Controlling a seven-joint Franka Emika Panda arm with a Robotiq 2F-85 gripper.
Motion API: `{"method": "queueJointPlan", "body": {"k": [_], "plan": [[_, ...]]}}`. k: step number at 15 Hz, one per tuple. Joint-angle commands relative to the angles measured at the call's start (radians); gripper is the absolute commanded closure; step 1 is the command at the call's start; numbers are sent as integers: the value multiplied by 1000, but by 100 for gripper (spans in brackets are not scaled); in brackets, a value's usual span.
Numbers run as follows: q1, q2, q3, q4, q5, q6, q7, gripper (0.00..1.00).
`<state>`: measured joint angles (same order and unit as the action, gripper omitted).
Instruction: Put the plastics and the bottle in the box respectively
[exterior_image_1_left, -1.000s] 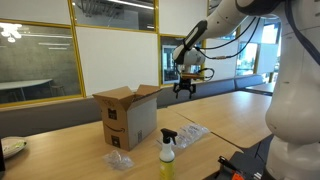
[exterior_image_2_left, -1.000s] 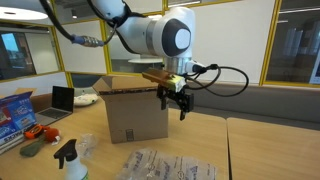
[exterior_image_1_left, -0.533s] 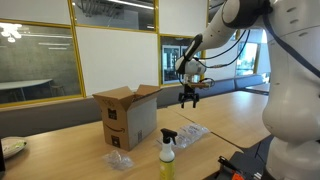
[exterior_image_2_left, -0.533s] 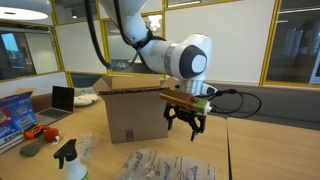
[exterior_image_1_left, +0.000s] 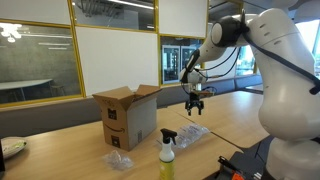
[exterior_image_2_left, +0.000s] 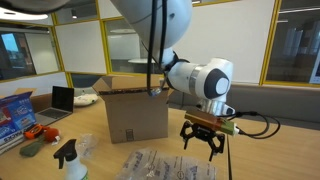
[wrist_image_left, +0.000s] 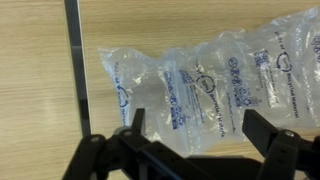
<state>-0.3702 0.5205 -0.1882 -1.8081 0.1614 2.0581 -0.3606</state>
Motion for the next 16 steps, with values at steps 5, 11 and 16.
{"method": "queueJointPlan", "body": {"k": [5,11,16], "plan": [[-114,236,67,251,24,-105,-114,0],[-171,336,121,357,64,-140,-174,0],[-195,406,142,431,80,-175,-187,0]]}}
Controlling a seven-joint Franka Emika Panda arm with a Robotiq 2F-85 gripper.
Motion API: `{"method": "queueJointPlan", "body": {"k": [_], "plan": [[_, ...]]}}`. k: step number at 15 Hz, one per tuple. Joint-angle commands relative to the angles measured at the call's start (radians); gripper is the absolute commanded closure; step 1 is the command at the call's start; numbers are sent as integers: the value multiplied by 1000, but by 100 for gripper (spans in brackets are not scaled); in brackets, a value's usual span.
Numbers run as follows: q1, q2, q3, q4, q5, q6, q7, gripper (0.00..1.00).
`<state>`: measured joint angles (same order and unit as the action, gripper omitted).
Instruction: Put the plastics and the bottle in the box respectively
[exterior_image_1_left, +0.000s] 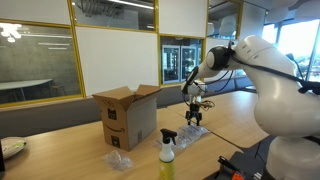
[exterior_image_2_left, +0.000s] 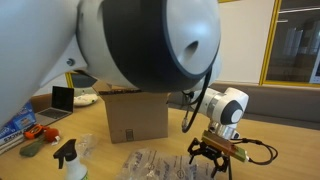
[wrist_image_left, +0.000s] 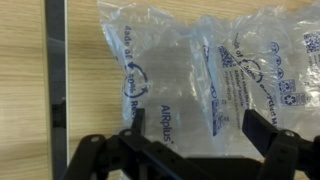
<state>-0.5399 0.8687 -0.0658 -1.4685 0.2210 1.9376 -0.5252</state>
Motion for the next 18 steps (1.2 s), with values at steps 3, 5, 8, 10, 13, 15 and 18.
{"method": "queueJointPlan", "body": {"k": [3,5,8,10,13,15,18], "plan": [[-37,96,26,130,19,-76,-25,0],[-45,119,30,152,18,-89,-25,0],[-50,145,34,180,14,-99,-26,27],[-53,152,37,192,13,-109,-26,44],[-52,145,40,196,14,-121,-26,66],[-45,127,40,188,12,-128,-22,79],[-22,57,46,136,7,-118,-15,88]]}}
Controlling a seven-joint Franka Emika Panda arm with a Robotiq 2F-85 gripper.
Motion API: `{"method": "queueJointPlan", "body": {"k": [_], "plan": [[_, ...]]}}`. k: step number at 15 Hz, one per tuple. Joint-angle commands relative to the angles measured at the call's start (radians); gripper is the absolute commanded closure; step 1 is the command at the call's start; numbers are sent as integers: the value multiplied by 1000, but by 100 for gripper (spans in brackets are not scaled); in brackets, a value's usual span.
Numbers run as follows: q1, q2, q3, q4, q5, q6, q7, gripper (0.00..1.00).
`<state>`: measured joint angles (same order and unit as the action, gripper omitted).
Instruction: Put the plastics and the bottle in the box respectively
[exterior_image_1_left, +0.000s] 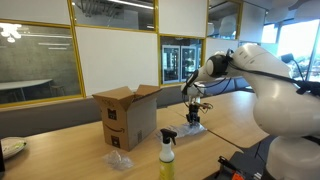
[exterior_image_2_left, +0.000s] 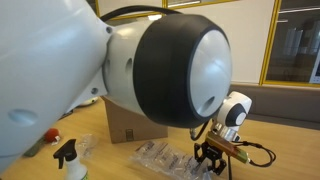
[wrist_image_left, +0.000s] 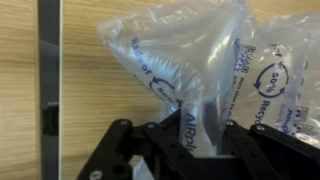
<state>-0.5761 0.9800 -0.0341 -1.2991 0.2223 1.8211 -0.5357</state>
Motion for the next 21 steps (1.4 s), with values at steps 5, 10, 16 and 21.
{"method": "queueJointPlan", "body": {"k": [5,10,16,21], "plan": [[67,-231,34,-152,2,33,18,86],[154,-462,-1,-289,-6,80,81,86],[271,-747,-37,-422,-54,87,203,86],[389,-938,-34,-433,-159,43,379,87]]}}
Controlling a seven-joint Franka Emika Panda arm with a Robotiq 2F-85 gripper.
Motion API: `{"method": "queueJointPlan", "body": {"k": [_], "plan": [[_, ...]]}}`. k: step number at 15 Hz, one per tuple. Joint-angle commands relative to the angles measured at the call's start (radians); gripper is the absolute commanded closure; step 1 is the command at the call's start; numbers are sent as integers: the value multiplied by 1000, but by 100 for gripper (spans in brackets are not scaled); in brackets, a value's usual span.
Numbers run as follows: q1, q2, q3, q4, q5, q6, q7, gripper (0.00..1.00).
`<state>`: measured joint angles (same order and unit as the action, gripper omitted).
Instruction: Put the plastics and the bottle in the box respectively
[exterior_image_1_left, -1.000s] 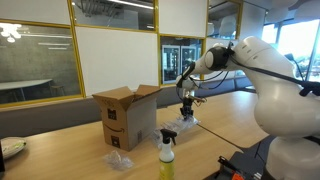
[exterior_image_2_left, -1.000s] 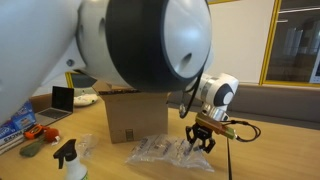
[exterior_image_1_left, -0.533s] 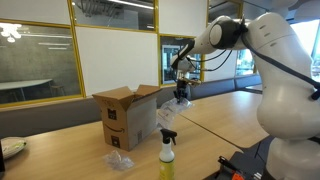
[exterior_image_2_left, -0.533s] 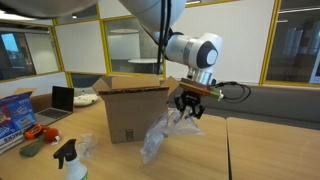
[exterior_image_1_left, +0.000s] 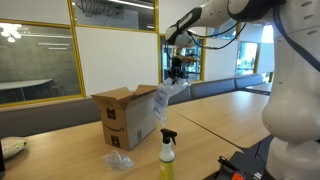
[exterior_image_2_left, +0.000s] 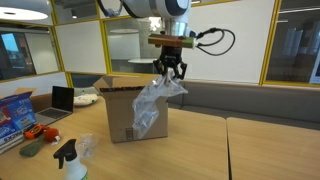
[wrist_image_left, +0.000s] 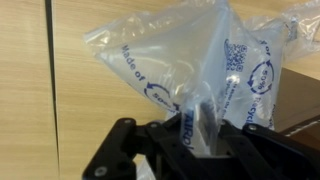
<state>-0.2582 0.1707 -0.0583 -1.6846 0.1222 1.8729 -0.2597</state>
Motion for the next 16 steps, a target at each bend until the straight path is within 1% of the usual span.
{"method": "queueJointPlan", "body": {"k": [1,5,8,9,12,16], "plan": [[93,-159,-3,-36,-79,-27,139,87],[180,-254,38,37,-160,-139,289,86],[226,-261,81,112,-216,-196,379,86],[237,-256,91,136,-224,-201,387,86],[264,-217,113,190,-256,-170,401,87],[275,-106,109,297,-265,-116,395,87]]}}
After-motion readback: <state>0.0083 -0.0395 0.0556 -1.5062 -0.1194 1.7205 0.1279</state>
